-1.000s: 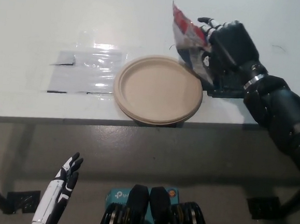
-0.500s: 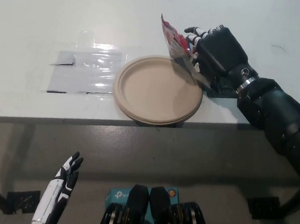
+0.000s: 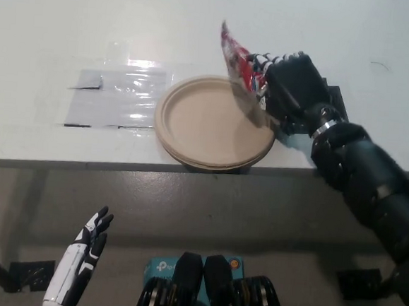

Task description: The robot picks up a small bag of sunflower seeds on the right hand side and take it to the empty plate on the left hand side then pours some sunflower seeds on to the plate.

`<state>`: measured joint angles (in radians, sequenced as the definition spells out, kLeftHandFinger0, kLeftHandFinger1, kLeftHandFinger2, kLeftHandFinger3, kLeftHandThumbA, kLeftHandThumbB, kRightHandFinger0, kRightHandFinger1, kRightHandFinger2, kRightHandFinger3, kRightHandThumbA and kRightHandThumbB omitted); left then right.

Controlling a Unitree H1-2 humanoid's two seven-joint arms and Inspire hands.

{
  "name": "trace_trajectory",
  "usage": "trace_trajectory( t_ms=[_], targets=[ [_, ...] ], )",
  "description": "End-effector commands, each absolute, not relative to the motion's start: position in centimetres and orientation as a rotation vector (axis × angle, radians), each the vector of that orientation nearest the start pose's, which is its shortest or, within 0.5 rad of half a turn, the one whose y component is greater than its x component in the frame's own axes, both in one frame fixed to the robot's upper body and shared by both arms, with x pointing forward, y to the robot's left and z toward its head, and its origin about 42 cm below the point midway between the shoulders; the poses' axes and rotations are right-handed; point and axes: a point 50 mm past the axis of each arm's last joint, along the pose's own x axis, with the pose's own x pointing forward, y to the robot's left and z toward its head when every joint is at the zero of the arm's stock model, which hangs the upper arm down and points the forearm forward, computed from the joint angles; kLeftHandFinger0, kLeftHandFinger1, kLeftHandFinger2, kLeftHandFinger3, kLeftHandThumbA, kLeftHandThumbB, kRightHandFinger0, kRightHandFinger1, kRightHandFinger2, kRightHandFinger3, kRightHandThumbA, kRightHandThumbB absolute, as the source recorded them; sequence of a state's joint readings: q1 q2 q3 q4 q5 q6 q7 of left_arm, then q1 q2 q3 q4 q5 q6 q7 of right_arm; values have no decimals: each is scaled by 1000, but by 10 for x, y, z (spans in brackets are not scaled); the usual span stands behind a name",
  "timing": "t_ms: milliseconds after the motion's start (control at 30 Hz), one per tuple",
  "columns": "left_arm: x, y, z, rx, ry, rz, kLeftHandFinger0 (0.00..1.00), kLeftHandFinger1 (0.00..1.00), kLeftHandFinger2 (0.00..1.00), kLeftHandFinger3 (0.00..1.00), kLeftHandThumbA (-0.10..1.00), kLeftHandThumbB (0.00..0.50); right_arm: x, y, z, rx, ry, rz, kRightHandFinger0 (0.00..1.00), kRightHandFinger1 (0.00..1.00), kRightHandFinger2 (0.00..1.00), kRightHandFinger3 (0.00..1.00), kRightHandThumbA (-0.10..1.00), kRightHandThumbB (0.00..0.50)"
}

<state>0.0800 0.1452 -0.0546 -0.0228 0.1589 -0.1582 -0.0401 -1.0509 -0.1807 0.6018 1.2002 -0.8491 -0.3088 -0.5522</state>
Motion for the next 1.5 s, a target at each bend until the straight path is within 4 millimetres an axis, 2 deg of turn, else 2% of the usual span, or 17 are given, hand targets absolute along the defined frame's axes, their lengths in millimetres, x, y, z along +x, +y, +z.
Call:
trace_trajectory(
  t_ms=[0, 33, 67, 233, 433, 700, 800, 933, 1033, 1167, 1467],
  targets=[
    [259, 247, 101, 322, -137, -122, 1000, 1000, 1000, 1000, 1000, 209, 550, -153, 222, -1304, -426, 166, 698, 929, 1000, 1000, 333, 399],
    [259, 247, 102, 321, -137, -122, 1000, 1000, 1000, 1000, 1000, 211, 549, -153, 218, -1287, -399, 170, 807, 982, 1000, 1000, 342, 401],
    [259, 246, 102, 319, -137, -123, 1000, 1000, 1000, 1000, 1000, 217, 547, -155, 211, -1267, -368, 180, 1000, 1000, 1000, 1000, 413, 403],
    [258, 246, 102, 326, -131, -122, 1000, 1000, 1000, 1000, 1000, 208, 541, -157, 196, -1229, -318, 197, 1000, 1000, 1000, 1000, 554, 438],
    [258, 246, 103, 314, -134, -121, 1000, 1000, 1000, 1000, 1000, 208, 539, -156, 190, -1217, -293, 202, 1000, 1000, 1000, 1000, 579, 442],
    [260, 247, 104, 332, -139, -123, 1000, 1000, 1000, 1000, 1000, 208, 540, -156, 193, -1199, -292, 209, 1000, 1000, 1000, 1000, 604, 424],
    [259, 247, 103, 322, -135, -120, 1000, 1000, 1000, 1000, 1000, 207, 541, -155, 199, -1185, -322, 208, 1000, 1000, 1000, 1000, 625, 415],
    [258, 247, 103, 318, -133, -124, 1000, 1000, 1000, 1000, 1000, 206, 547, -152, 218, -1149, -356, 188, 1000, 1000, 1000, 1000, 618, 451],
    [258, 247, 102, 330, -141, -130, 1000, 1000, 1000, 1000, 1000, 194, 552, -149, 231, -1134, -380, 182, 1000, 1000, 1000, 1000, 627, 460],
    [259, 247, 102, 321, -138, -127, 1000, 1000, 1000, 1000, 1000, 209, 558, -145, 251, -1151, -403, 180, 1000, 1000, 1000, 1000, 746, 491],
    [262, 246, 106, 339, -150, -134, 1000, 1000, 1000, 1000, 1000, 206, 569, -138, 283, -1139, -391, 194, 1000, 1000, 1000, 1000, 822, 500]
  ],
)
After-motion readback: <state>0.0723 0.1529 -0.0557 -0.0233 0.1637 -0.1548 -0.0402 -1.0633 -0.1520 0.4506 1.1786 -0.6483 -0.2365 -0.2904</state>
